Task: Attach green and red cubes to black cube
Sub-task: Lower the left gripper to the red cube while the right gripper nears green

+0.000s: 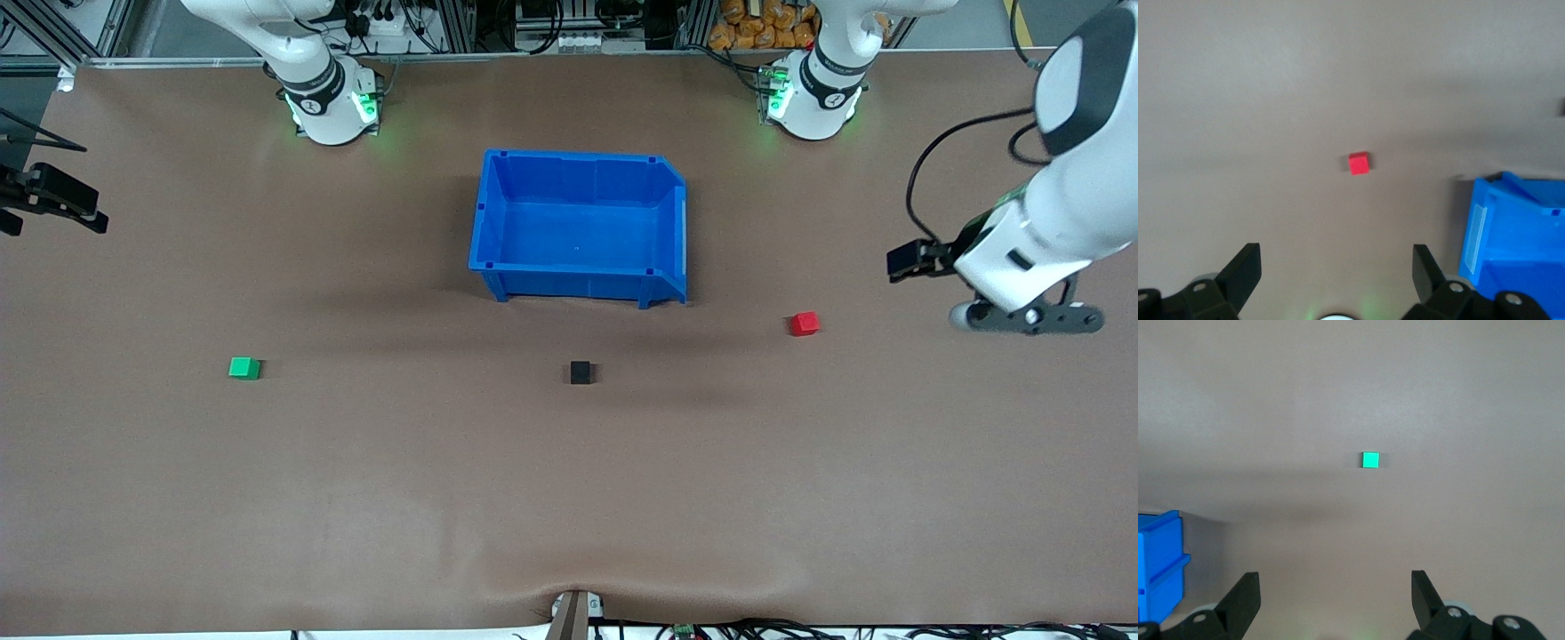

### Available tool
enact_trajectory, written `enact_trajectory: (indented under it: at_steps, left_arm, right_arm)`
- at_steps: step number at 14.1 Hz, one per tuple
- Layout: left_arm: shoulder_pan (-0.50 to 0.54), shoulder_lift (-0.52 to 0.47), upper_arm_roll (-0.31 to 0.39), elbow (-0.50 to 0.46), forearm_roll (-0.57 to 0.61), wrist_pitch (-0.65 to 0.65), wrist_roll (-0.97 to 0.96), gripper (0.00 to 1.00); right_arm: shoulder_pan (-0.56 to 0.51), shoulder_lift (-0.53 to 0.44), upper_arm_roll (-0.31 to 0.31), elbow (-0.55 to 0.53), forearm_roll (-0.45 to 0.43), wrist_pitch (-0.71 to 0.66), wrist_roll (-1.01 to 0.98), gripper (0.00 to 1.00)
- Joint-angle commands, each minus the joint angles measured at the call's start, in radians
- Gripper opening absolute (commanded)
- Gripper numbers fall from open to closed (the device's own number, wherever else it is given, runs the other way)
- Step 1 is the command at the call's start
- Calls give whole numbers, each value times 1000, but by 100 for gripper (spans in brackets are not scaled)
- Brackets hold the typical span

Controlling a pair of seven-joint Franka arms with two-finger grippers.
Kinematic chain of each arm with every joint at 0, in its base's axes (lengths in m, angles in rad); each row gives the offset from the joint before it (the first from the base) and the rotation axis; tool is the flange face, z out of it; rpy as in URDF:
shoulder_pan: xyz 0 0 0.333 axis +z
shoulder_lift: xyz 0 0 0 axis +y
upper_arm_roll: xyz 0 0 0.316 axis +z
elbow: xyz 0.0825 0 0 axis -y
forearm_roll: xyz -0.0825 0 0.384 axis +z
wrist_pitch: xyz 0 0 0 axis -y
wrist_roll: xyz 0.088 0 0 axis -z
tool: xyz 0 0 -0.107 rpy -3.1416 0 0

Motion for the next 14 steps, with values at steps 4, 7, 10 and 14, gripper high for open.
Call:
enact_trajectory:
  at_steps: [4,7,10,14]
  left_arm:
    - [-26,90,-3,-89,7,117,-13,100]
    - [-30,84,-4,-213,7,269,-15,100]
    - [-47,93,-4,-287,5,378,-83,100]
    - [-27,73,-3,-511,7,602,-108,100]
  right_arm:
    - [0,9,-4,19,-4,-12,-13,100]
    - [0,20,-5,16,-14,-7,-18,100]
    - [2,92,-4,17,-27,10,-10,100]
    - [7,146,-5,20,-51,22,-15,100]
